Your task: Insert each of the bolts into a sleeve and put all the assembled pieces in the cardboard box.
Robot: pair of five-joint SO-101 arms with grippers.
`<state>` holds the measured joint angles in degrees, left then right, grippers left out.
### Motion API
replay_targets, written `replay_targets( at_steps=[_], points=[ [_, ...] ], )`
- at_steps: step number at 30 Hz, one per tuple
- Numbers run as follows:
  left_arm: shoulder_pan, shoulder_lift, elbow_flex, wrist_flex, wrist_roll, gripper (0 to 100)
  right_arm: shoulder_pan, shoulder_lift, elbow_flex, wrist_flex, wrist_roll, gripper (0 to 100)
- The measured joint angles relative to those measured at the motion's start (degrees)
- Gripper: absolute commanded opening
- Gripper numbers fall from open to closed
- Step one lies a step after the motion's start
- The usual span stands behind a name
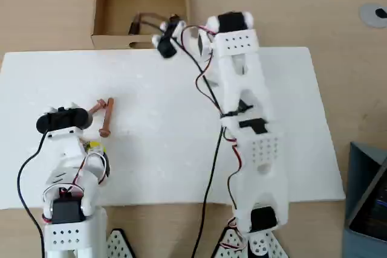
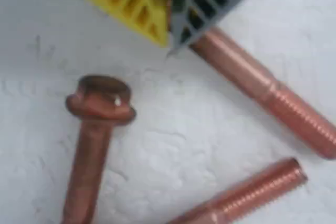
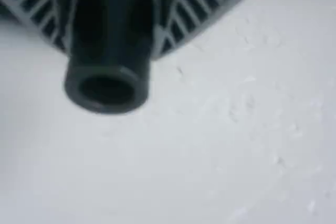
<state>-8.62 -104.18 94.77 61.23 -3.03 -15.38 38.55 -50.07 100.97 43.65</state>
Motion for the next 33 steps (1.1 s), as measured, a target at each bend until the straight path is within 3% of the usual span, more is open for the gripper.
replay_targets(
  at_steps=[8, 16, 19, 26, 33],
  points=[
    [0.0, 0.0, 0.0, 0.0, 0.0, 0, 0.0, -14.9, 2.7, 0.1, -9.1, 1.2],
    [0.0, 0.0, 0.0, 0.0, 0.0, 1, 0.0, -36.7, 20.7, 0.1, -17.8, 1.2],
    [0.0, 0.0, 0.0, 0.0, -3.0, 1, 0.5, -45.7, 28.6, 0.1, -22.0, 1.2],
    [0.0, 0.1, -0.7, 0.2, -7.0, 1, 9.8, -64.4, 44.7, 0.1, -31.2, 1.3],
    [0.0, 0.1, -9.9, 5.9, -6.9, 1, 19.7, -79.4, 59.3, -0.4, -35.2, 1.2]
  ],
)
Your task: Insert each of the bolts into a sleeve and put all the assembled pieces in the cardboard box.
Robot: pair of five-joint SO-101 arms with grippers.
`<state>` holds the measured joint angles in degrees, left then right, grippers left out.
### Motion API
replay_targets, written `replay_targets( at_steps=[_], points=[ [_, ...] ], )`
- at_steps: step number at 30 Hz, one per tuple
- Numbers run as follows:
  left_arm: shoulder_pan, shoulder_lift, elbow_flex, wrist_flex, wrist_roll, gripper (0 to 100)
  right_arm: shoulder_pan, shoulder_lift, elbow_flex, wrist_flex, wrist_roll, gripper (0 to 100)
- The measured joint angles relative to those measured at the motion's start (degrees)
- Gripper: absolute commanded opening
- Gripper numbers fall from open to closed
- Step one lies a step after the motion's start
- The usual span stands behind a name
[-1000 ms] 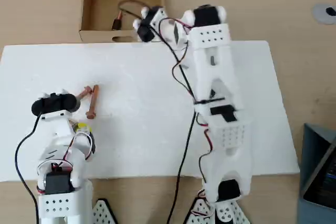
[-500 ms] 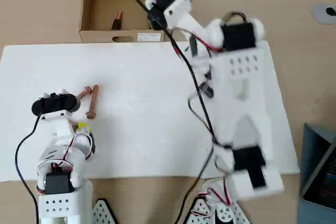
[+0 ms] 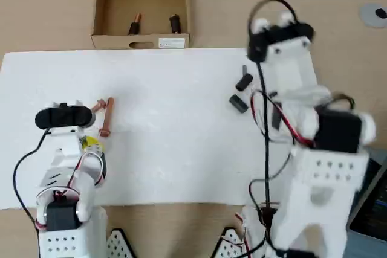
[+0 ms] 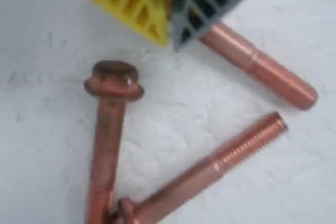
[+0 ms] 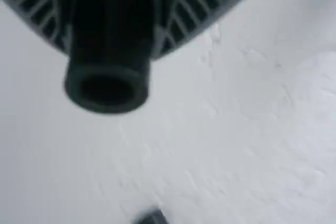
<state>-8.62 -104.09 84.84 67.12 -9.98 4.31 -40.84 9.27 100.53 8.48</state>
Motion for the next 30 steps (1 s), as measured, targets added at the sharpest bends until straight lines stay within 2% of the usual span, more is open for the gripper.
replay_targets(
  at_steps=[7, 16, 22, 30],
  points=[
    [-1.8, 4.0, -12.1, 3.0, 0.0, 1, 6.3, -15.1, 11.3, -5.5, -1.0, 1.2],
    [-5.8, 33.1, -32.0, 3.0, -1.0, 1, 11.3, -26.6, 23.7, -6.8, -1.0, 1.2],
    [-5.8, 53.5, -45.0, 2.9, -7.2, 1, 12.3, -29.5, 27.1, -6.8, -1.0, 1.2],
    [-5.8, 73.6, -56.0, 8.1, -23.0, 1, 12.3, -32.5, 29.5, -7.1, -1.0, 1.2]
  ],
)
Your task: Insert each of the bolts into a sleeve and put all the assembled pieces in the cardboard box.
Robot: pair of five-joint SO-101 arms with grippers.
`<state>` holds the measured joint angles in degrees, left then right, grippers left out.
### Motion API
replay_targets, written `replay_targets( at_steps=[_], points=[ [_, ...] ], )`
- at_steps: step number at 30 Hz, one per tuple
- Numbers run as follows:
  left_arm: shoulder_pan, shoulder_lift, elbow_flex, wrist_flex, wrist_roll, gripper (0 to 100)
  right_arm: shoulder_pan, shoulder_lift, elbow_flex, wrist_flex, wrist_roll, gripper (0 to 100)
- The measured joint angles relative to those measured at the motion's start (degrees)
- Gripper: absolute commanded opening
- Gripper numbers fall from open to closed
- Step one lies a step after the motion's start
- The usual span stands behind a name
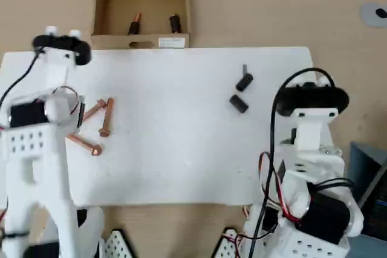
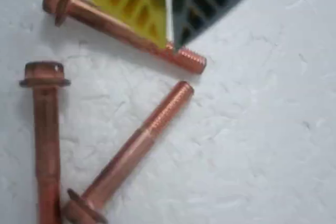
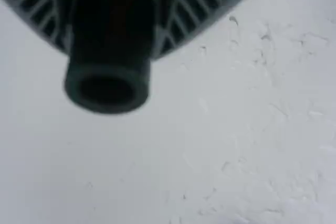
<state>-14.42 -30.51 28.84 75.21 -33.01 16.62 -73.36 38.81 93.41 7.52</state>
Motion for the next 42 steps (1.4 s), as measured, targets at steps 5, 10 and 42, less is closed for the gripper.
replay_targets(
  at_steps=[5, 10, 42],
  points=[
    [0.0, 11.9, -7.0, 5.8, -5.2, 1, 0.0, -2.6, 0.3, -0.9, 0.0, 1.2],
    [0.0, 22.5, -16.8, 10.0, -9.2, 1, 0.0, -4.0, 0.4, -0.9, 0.0, 1.2],
    [2.5, 65.3, -51.6, 17.5, -18.8, 12, 0.0, -4.0, 0.4, -1.3, 0.0, 1.2]
  ],
)
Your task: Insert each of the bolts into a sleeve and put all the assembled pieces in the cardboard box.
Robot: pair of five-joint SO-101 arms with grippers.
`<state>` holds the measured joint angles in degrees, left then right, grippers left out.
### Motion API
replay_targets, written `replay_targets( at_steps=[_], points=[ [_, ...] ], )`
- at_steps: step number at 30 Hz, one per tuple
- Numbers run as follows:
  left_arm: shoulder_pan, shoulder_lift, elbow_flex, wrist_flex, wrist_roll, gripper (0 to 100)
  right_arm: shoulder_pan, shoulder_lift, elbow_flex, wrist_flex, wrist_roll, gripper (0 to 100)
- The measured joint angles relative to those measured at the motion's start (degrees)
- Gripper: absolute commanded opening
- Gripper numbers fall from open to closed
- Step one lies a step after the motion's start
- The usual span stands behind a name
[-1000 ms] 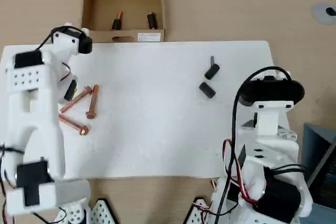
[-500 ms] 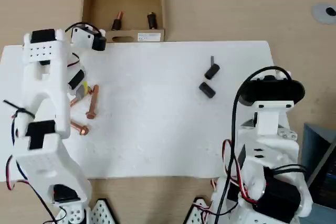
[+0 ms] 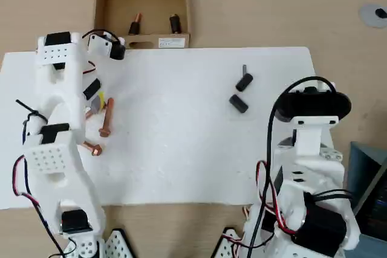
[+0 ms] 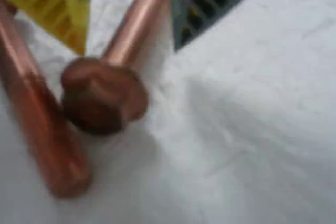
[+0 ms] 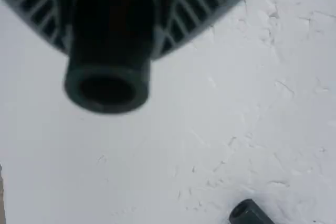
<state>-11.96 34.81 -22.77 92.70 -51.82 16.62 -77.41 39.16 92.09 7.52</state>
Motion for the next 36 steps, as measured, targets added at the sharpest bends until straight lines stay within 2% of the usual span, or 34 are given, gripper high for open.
replay_targets(
  at_steps=[4, 7, 18, 22, 28, 36],
  points=[
    [0.0, 4.0, -3.0, 0.2, 0.0, 11, 0.0, 0.0, 0.0, 0.0, 0.0, 1.2],
    [0.0, 6.3, -5.4, 0.6, 0.0, 0, 0.0, 0.0, 0.0, 0.0, 0.0, 1.2],
    [0.7, 8.7, -9.3, 4.0, 0.1, 1, 0.0, 0.0, 0.0, 0.0, 0.0, 1.2],
    [1.1, 8.1, -10.9, 6.3, 2.9, 1, 0.0, 0.0, 0.0, 0.0, 0.0, 1.4],
    [5.1, -3.3, -9.0, 6.8, 7.9, 1, 0.0, 0.0, 0.0, 0.0, 0.0, 1.6],
    [16.2, -26.5, 10.0, 6.9, 18.8, 0, 0.0, 0.0, 0.0, 0.3, 1.2, 1.3]
  ],
)
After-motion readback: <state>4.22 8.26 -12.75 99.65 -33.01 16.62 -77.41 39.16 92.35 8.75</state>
